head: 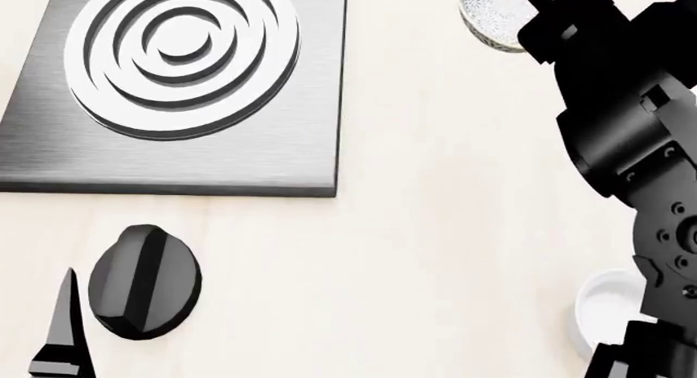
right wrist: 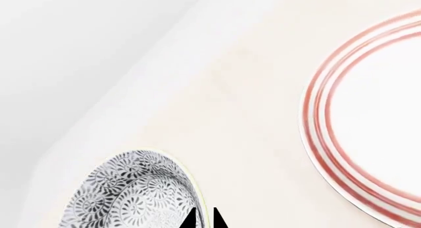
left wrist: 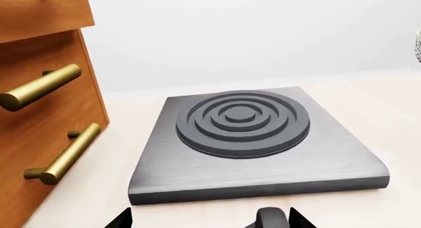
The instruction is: Pick the akita bowl next to the ramekin and place it on the plate.
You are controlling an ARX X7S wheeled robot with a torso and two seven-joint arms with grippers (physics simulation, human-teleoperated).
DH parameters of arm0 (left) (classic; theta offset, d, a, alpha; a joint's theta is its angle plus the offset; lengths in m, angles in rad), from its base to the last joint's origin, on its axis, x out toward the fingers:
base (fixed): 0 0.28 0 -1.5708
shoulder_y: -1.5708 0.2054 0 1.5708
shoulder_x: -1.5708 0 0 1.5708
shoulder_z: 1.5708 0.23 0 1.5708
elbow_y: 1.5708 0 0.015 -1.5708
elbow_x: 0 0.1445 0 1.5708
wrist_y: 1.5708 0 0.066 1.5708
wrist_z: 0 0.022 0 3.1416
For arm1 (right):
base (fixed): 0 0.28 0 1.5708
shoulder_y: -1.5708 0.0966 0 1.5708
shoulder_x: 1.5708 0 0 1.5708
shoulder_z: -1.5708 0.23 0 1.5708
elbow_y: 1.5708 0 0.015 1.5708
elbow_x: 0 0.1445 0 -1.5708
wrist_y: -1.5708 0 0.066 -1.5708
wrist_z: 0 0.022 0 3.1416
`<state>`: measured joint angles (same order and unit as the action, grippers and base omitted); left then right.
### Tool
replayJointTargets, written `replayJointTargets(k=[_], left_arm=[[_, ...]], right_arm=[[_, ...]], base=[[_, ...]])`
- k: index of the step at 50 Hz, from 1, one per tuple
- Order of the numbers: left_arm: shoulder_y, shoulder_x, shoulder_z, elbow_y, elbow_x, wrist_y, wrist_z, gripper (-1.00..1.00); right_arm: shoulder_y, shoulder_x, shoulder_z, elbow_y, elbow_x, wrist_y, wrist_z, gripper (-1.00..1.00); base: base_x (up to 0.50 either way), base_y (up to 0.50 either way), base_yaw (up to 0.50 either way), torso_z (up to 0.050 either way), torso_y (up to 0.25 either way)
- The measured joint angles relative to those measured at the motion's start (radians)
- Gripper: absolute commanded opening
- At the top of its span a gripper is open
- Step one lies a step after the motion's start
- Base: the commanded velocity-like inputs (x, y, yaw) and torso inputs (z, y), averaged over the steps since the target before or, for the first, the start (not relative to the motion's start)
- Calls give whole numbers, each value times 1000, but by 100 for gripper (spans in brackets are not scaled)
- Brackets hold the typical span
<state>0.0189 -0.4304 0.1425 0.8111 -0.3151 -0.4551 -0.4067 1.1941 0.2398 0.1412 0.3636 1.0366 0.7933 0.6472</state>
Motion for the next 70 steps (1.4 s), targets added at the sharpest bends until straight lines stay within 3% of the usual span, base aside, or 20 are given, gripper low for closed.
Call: replayJointTargets(k=[19, 51, 70], left_arm=[[2, -3, 2, -6, -3, 7, -4, 100], [-5, -11, 4, -11, -9, 8, -13, 100], [-1, -15, 6, -20, -9, 20, -16, 100]], right_arm=[[81, 43, -10, 204, -79, -93, -55, -100], [341, 89, -78, 823, -272, -377, -250, -100], [386, 114, 8, 935, -389, -428, -270, -100]], base=[[0, 0, 0, 0, 1], [0, 0, 0, 0, 0], [0, 0, 0, 0, 1]])
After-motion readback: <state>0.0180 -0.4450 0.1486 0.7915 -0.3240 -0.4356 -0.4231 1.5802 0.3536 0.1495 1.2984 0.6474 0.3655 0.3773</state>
